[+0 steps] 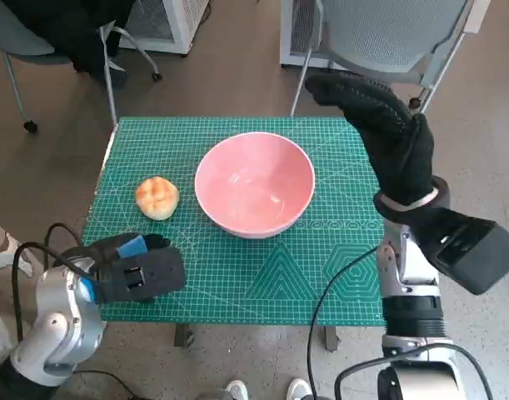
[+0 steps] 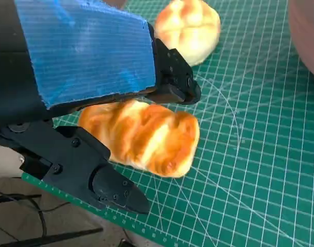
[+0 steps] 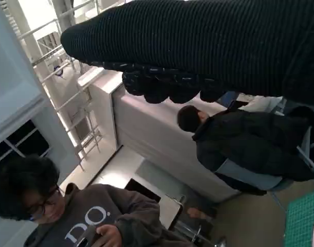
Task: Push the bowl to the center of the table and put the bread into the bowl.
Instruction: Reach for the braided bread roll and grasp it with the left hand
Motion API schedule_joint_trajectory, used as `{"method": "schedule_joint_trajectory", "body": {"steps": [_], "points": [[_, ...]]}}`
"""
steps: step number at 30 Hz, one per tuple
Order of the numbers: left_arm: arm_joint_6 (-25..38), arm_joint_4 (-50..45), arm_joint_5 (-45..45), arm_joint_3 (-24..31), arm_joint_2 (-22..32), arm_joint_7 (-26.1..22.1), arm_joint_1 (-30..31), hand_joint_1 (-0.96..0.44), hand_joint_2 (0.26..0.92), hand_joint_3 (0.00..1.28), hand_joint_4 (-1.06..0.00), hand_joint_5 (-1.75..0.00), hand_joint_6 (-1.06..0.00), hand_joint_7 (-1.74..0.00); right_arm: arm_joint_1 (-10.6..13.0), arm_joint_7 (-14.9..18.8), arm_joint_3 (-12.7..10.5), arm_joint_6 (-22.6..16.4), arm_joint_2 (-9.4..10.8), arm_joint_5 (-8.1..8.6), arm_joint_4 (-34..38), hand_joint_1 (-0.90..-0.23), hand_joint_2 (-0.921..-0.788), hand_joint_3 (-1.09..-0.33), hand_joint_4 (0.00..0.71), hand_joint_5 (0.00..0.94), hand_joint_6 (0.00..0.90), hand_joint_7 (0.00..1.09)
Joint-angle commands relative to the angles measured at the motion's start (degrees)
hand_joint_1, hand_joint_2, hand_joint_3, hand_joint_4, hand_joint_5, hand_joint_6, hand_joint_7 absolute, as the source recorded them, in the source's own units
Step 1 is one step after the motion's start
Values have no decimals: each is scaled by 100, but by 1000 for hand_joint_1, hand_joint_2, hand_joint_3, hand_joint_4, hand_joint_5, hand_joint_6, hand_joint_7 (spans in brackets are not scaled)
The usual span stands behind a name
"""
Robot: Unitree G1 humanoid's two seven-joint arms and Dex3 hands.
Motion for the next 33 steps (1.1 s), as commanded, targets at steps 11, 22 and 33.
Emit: {"method": "schedule_joint_trajectory", "body": {"steps": [11, 22, 33], "points": [[-250, 575, 139, -57, -211, 119, -132, -237, 708, 5, -365, -24, -444, 0, 152, 79, -12, 128, -87, 26, -75, -716, -921, -771, 136, 2, -1, 463], [-476, 1159, 244, -30, -471, 492, -197, -199, 724, 9, -432, -42, -471, -12, 153, 94, -14, 153, -112, 26, -97, -718, -921, -773, 136, 1, -1, 462], [-737, 1469, 459, -31, -647, 1141, -109, 103, 813, 28, -700, -551, -656, -79, 180, 91, -14, 174, -149, 21, -177, -717, -921, -772, 137, 1, -1, 466]]}}
